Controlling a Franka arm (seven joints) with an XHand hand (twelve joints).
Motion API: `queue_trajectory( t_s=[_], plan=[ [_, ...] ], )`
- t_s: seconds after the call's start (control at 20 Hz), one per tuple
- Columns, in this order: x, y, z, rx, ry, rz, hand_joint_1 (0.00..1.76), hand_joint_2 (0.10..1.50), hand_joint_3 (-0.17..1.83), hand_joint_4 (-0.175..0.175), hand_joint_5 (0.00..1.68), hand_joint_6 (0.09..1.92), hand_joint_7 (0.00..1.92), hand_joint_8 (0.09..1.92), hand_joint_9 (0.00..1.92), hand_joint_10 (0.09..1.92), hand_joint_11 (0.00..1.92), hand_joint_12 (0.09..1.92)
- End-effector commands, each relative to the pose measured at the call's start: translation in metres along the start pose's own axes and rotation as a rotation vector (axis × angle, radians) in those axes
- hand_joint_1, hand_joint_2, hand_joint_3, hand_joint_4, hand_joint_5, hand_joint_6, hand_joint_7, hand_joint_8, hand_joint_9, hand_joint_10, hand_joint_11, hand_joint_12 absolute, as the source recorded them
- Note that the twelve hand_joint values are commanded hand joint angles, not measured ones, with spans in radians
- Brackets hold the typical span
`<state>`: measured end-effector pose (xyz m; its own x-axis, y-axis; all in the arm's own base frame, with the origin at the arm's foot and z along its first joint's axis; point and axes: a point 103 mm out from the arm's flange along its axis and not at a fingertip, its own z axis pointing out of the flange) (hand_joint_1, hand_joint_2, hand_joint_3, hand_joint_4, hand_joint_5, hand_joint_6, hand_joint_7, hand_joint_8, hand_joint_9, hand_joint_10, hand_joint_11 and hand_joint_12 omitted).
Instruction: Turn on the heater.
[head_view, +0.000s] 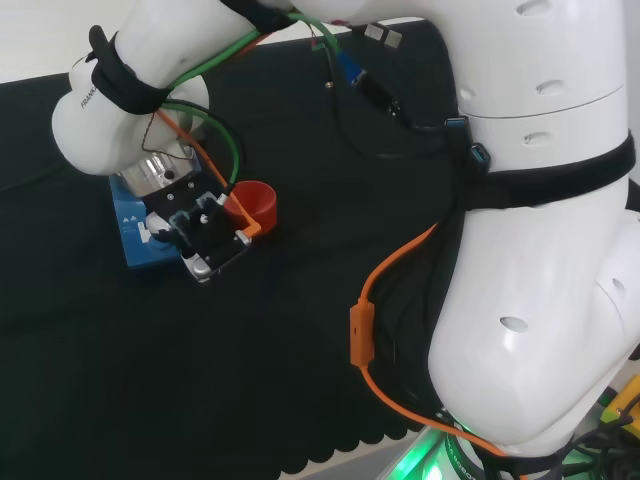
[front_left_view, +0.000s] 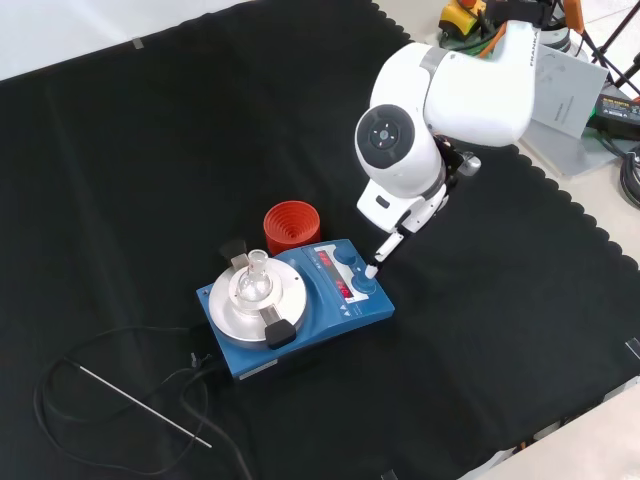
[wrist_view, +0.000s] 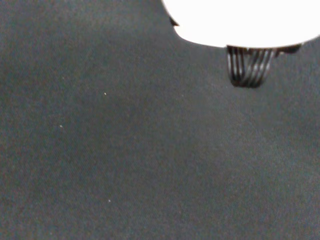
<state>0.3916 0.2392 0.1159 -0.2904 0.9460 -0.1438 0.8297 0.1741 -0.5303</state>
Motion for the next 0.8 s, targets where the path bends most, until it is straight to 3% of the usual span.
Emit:
queue_trajectory(
  t_s=[0.05, 0.45, 0.8],
  plan=[
    [0.0007, 0.0014, 0.0025, 0.009, -0.006, 0.002, 1.64, 0.49, 1.3, -0.05, 0.03, 0.53, 1.81, 1.45, 1.82, 1.43, 1.58, 1.5],
    [-0.0017, 0.0058, 0.0081, 0.016, -0.018, 0.015, 1.64, 0.49, 1.3, -0.051, 0.03, 0.54, 1.81, 1.45, 1.82, 1.43, 1.58, 1.5],
    [-0.0066, 0.008, 0.0098, 0.022, 0.011, 0.007, 1.64, 0.49, 1.3, -0.051, 0.03, 0.54, 1.81, 1.45, 1.82, 1.43, 1.58, 1.5]
  ],
)
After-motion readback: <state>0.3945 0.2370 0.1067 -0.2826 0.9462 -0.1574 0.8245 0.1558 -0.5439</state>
